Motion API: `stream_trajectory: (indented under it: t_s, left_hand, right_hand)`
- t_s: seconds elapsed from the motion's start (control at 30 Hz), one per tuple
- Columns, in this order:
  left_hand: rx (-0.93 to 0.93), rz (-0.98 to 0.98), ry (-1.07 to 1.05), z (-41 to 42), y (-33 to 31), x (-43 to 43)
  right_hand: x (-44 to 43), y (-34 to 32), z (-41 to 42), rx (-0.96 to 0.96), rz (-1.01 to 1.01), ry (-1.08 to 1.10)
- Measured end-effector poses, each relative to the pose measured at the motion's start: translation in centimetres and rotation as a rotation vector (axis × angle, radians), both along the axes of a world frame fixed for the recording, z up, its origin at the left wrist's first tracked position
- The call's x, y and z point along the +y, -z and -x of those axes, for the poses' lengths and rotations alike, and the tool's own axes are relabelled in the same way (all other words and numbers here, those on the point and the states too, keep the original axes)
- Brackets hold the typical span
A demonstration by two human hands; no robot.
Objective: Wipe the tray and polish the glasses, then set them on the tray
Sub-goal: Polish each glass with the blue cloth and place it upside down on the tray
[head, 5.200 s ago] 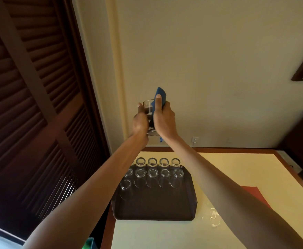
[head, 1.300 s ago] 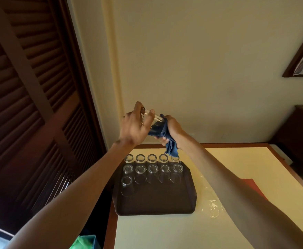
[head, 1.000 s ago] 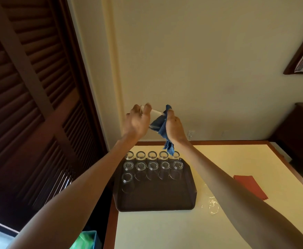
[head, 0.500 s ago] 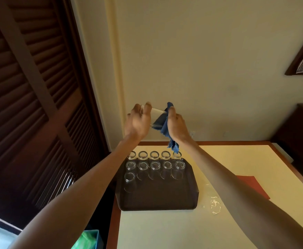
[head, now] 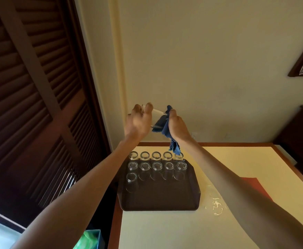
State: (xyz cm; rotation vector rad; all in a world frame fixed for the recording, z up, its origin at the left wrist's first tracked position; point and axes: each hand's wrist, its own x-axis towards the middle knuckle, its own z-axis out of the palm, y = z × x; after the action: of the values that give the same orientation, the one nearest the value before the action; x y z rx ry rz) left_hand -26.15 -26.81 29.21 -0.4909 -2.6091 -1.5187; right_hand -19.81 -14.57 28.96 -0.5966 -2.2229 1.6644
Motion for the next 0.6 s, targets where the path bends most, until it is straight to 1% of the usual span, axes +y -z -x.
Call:
stream_trajectory:
  t_s: [0.03, 0.1, 0.13, 0.17, 0.2, 0.23, 0.27, 0.3, 0.37, 0.4, 0.43, 0.47, 0.5, 0.57, 0.6]
  left_hand:
    - [0.121, -0.017, -0.013, -0.1, 0.1, -0.1]
    - [0.398, -0.046, 0.006, -0.1, 0.6, -0.4]
    - [0.496, -0.045, 0.036, 0.1, 0.9, -0.6]
    - [0.558, -0.045, 0.063, 0.3, 1.3, -0.8]
    - [0.575, -0.047, 0.081, 0.3, 1.6, -0.8]
    - [0.551, -0.054, 0.081, 0.1, 1.8, -0.6]
    - [0.467, -0.053, 0.067, -0.2, 1.6, -0.4]
    - [0.313, -0.044, 0.050, -0.4, 1.3, 0.1]
    - [-0.068, -0.028, 0.026, -0.5, 0.5, 0.9]
    - [-0.145, -0.005, 0.023, -0.6, 0.2, 1.2]
    - [-0.133, 0.011, 0.021, -0.6, 0.0, 1.4]
    - [-0.054, 0.010, 0.013, -0.8, 0.0, 1.4]
    - [0.088, 0.007, -0.002, -0.8, 0.1, 1.4]
    - [0.410, 0.011, 0.010, -0.9, 0.7, 0.9]
    - [0.516, 0.016, 0.047, -0.8, 1.1, 0.7]
  right_hand:
    - [0.1, -0.5, 0.0, -0.065, 0.091, -0.025]
    - [0.6, -1.3, 0.0, -0.235, 0.344, -0.163]
    - [1.0, -1.4, -0.1, -0.295, 0.448, -0.229]
    - [1.2, -1.2, -0.2, -0.320, 0.491, -0.266]
    - [1.4, -1.0, -0.2, -0.321, 0.501, -0.269]
    - [1.3, -0.7, -0.3, -0.292, 0.472, -0.239]
    - [1.0, -0.4, -0.5, -0.232, 0.401, -0.187]
    - [0.6, 0.0, -0.6, -0.146, 0.298, -0.115]
    - [0.2, 0.7, -0.8, 0.023, 0.096, 0.012]
    - [0.4, 1.2, -0.9, 0.071, 0.058, 0.038]
    - [0.4, 1.5, -0.9, 0.087, 0.065, 0.044]
    - [0.6, 1.4, -1.0, 0.061, 0.113, 0.036]
    - [0.8, 1.0, -1.1, 0.001, 0.201, 0.017]
    - [1.3, 0.3, -1.3, -0.153, 0.446, -0.086]
    - [1.4, 0.0, -1.6, -0.207, 0.532, -0.138]
